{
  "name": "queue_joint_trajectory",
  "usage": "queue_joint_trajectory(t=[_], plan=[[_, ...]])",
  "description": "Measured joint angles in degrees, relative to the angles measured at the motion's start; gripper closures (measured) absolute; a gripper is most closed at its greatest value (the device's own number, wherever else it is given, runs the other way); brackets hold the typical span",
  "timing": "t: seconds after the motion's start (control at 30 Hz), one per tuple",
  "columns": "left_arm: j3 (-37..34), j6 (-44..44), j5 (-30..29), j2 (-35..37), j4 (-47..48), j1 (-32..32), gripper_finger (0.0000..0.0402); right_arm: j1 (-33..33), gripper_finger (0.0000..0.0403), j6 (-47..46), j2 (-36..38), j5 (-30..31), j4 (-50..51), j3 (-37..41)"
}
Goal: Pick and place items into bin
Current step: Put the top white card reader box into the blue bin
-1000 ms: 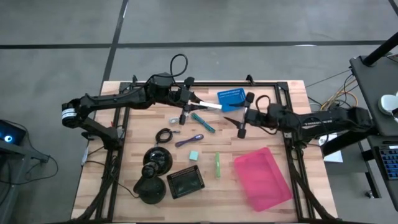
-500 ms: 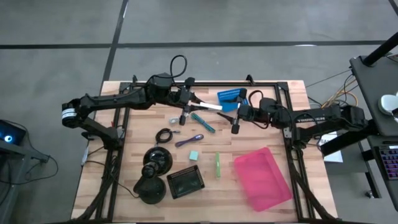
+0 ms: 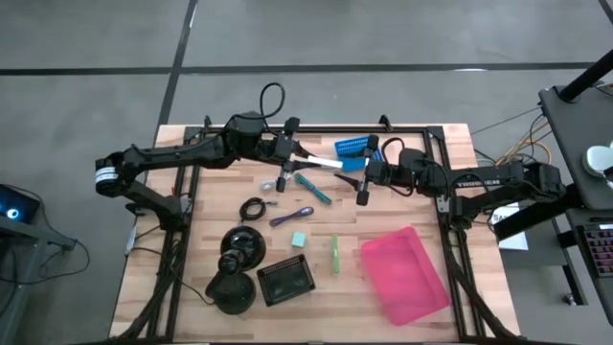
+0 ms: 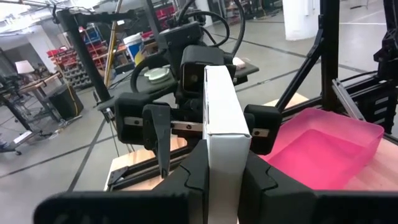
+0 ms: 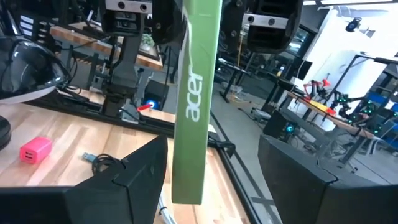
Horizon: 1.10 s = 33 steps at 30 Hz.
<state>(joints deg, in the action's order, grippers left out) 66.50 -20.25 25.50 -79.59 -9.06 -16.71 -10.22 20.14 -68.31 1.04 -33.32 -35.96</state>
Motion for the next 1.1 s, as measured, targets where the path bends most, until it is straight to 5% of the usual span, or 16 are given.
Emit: queue_joint_trajectory(t=[0.47, 0.87, 1.1], plan=[[0.0, 0.1, 0.1, 0.0, -0.7, 0.0, 0.0379, 0.0, 0.0201, 0.0, 0.0, 0.0, 0.0, -0.1], [0.0, 0.0, 0.2, 0.0, -1.2, 0.0, 0.0376, 0.1, 0.0310, 0.1, 0.0, -0.3, 0.1, -0.1], [-0.1, 0.4, 0.6, 0.0, -1.0, 0.0, 0.0314, 0.1, 0.0379, 1.6, 0.0, 0.0, 0.1, -0.1]])
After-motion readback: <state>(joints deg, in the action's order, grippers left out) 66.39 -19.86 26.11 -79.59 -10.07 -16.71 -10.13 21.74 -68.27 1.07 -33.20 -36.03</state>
